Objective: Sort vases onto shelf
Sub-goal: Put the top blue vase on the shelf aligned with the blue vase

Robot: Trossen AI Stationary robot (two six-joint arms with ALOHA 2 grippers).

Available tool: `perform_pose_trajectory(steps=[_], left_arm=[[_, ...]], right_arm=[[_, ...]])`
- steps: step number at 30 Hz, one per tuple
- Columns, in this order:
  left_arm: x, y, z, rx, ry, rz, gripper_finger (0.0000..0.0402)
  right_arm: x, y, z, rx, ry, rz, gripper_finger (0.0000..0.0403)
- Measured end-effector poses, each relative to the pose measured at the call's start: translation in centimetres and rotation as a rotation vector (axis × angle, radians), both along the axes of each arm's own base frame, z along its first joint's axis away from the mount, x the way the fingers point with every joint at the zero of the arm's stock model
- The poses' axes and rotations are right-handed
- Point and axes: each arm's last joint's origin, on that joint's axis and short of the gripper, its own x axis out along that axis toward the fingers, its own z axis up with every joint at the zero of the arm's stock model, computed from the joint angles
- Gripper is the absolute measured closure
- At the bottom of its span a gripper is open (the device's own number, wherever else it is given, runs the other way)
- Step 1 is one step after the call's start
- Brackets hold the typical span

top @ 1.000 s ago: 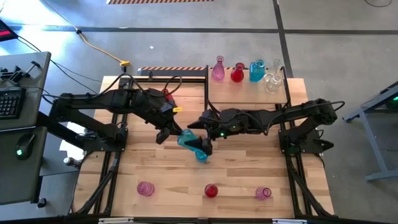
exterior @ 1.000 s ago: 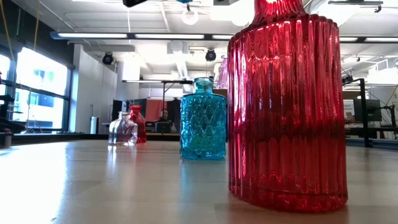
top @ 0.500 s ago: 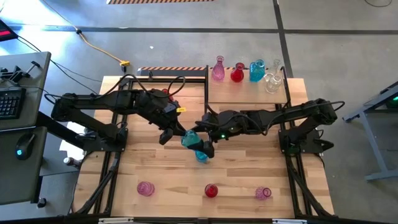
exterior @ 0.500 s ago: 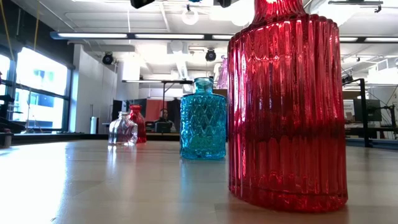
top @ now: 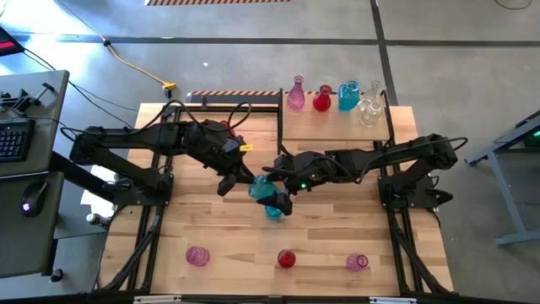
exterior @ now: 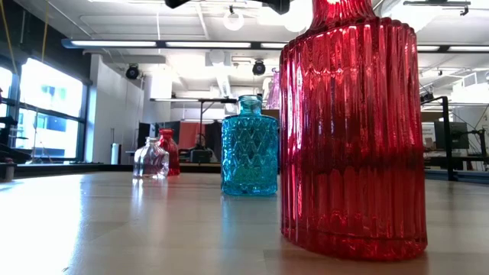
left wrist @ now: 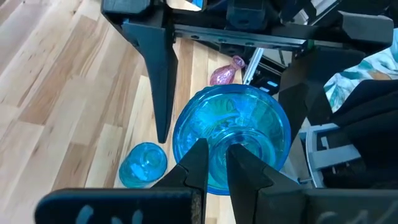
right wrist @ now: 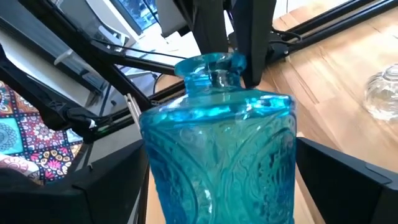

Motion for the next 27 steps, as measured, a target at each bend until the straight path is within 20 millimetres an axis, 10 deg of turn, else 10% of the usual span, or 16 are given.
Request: perform_pose_trajectory(steps=[27], left_arm=[[0.1, 0.03, 0.08, 0.002, -0.012, 0.013, 0.0357]], right_arm=[[-0.14, 0.06, -0.21, 0.027, 0.032, -0.008, 0.0136]])
